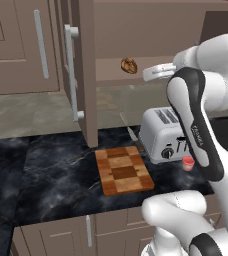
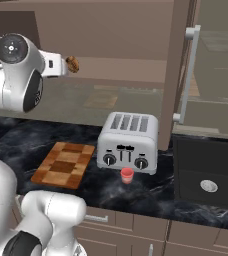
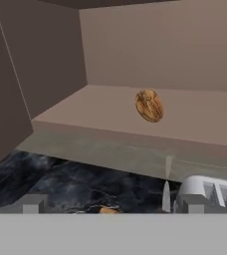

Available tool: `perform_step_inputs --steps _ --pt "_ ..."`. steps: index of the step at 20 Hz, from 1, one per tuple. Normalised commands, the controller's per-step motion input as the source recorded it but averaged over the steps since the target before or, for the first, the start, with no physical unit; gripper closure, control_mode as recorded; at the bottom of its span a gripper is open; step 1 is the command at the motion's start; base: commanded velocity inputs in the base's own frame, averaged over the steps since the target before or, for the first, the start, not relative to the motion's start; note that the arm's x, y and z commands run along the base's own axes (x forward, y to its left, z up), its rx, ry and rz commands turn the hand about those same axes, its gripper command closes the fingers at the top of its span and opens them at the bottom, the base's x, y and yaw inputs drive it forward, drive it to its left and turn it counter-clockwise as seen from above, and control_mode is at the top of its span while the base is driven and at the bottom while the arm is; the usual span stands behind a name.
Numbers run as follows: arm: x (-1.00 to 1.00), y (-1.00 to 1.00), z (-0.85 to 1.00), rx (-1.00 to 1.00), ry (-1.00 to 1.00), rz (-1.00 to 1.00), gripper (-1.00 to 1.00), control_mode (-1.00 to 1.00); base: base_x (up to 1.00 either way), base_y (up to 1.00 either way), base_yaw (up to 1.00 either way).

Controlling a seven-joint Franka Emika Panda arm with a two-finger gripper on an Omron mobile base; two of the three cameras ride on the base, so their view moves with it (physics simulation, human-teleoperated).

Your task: Pick the bread, place it on the cutting board, pick the jam, place it on the counter, and close the cabinet.

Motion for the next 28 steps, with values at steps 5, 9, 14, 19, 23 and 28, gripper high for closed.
perform_step_inputs --steps 5,9,14,19,23,28 --pt "0.45 0.0 0.06 0.0 0.03 0.0 -1.0 -1.0 0.0 0.0 0.0" --pt "0.44 0.0 0.0 0.0 0.0 0.0 -1.0 -1.0 0.0 0.0 0.0" --pt "0.42 0.0 0.0 0.0 0.0 0.0 -1.0 -1.0 0.0 0.0 0.0" --pt "0.39 0.0 -0.01 0.0 0.0 0.0 -1.0 -1.0 0.0 0.0 0.0" --pt "0.34 0.0 -0.04 0.0 0.0 0.0 -1.0 -1.0 0.0 0.0 0.0" --pt "0.25 0.0 -0.15 0.0 -0.01 0.0 -1.0 -1.0 0.0 0.0 0.0"
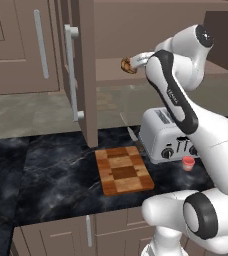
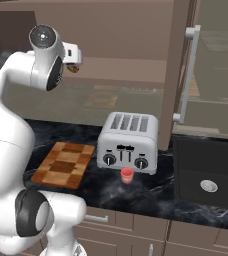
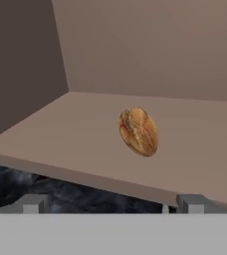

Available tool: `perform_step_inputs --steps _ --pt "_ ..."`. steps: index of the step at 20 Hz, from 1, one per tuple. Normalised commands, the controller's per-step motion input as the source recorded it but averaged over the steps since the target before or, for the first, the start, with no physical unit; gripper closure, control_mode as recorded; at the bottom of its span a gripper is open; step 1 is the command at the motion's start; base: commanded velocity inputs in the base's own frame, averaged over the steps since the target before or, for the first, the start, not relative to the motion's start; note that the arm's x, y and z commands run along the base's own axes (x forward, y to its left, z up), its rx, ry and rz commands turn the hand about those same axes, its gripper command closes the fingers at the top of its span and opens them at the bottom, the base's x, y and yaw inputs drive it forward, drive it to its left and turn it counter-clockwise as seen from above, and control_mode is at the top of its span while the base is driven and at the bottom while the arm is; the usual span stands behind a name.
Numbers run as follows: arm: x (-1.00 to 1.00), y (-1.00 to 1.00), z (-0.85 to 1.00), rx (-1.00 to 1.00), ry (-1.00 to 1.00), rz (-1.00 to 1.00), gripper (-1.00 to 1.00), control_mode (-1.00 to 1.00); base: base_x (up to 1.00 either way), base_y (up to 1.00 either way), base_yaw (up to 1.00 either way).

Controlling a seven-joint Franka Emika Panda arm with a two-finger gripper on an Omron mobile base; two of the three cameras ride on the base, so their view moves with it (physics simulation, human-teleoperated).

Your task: Pick the bread, place it on the cutting board, pick the jam, place it on the counter, and close the cabinet.

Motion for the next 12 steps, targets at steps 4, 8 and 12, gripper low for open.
perform_step_inputs --steps 4,8,12 --pt "0.28 0.0 -0.19 0.0 -0.03 0.0 -1.0 -1.0 0.0 0.0 0.0" --pt "0.36 0.0 -0.05 0.0 0.0 0.0 -1.0 -1.0 0.0 0.0 0.0" --pt "0.34 0.0 0.0 0.0 0.0 0.0 -1.0 -1.0 0.0 0.0 0.0"
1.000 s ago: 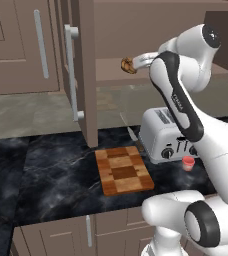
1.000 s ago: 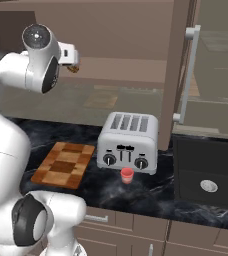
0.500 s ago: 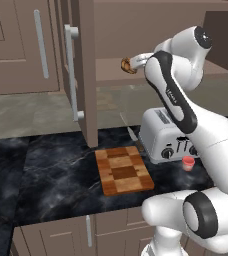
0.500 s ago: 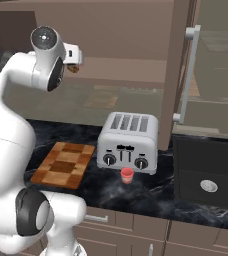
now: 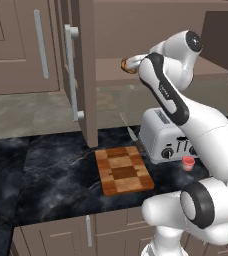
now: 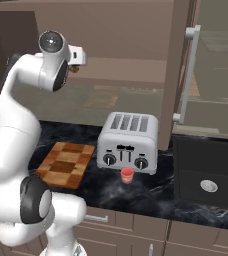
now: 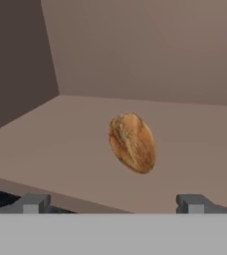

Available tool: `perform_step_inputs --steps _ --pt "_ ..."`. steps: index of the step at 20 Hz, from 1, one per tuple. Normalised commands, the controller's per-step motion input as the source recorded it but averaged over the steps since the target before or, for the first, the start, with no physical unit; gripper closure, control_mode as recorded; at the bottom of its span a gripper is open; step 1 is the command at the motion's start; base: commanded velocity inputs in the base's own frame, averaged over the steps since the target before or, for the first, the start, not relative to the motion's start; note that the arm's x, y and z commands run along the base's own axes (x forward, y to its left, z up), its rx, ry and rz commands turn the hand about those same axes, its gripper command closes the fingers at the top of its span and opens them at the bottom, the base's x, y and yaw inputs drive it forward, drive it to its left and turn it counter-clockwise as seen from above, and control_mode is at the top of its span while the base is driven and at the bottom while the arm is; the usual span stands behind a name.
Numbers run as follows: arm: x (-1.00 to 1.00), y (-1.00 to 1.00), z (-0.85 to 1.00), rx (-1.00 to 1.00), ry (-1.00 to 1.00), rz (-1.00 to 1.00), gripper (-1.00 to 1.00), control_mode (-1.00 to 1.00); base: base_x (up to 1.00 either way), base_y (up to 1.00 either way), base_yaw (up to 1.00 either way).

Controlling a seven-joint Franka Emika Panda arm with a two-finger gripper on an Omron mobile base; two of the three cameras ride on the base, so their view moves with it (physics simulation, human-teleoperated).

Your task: Pick the bread, place it on the cutting board, pick the jam, place it on the counter, and close the cabinet.

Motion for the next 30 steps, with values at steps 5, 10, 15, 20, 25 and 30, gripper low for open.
perform_step_inputs --steps 5,10,15,20,25,30 --pt "0.32 0.0 0.0 0.0 0.0 0.0 -1.0 -1.0 0.0 0.0 0.0" --pt "0.23 0.0 -0.04 0.0 0.0 0.0 -1.0 -1.0 0.0 0.0 0.0" --pt "0.19 0.0 -0.03 0.0 0.0 0.0 -1.0 -1.0 0.0 0.0 0.0" --pt "0.21 0.0 -0.02 0.0 0.0 0.0 -1.0 -1.0 0.0 0.0 0.0" --pt "0.13 0.02 -0.05 0.0 0.0 0.0 -1.0 -1.0 0.0 0.0 0.0" --pt "0.08 0.04 -0.16 0.0 0.0 0.0 -1.0 -1.0 0.0 0.0 0.0"
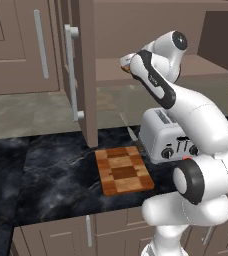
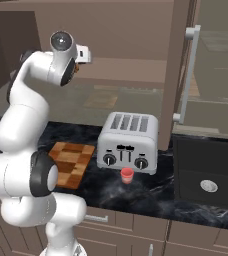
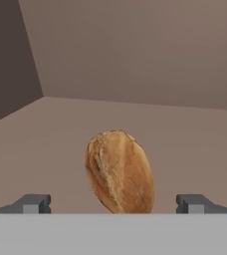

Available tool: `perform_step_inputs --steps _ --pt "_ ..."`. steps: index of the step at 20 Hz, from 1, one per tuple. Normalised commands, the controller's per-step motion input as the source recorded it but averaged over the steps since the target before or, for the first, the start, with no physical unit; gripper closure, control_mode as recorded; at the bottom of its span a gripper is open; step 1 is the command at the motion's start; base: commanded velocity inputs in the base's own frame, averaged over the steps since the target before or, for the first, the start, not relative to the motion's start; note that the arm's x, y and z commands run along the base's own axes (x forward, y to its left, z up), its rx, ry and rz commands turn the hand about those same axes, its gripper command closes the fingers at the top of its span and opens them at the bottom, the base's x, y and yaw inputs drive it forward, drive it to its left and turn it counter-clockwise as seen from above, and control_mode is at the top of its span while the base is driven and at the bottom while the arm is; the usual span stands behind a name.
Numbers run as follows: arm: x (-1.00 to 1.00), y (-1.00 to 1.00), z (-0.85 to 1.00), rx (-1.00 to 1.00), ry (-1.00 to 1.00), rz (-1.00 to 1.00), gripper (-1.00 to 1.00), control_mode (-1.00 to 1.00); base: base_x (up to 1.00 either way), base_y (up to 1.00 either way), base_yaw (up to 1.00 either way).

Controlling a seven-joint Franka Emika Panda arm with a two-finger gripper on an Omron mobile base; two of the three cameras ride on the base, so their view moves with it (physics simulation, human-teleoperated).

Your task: Pick the bread, place it on the cutting board, pick the jam, place it on the counter, and close the cabinet.

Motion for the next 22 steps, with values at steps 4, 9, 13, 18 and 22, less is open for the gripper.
perform_step_inputs --steps 4,9,13,18,22 --pt "0.15 0.05 -0.13 0.0 0.0 0.0 -1.0 -1.0 0.0 0.0 0.0" --pt "0.3 0.05 -0.01 0.0 0.0 0.0 -1.0 -1.0 0.0 0.0 0.0" --pt "0.38 0.06 0.0 0.0 0.0 0.0 -1.0 -1.0 0.0 0.0 0.0" --pt "0.32 0.01 0.0 0.0 0.0 0.0 -1.0 -1.0 0.0 0.0 0.0" --pt "0.19 0.0 -0.09 0.0 0.0 0.0 -1.0 -1.0 0.0 0.0 0.0"
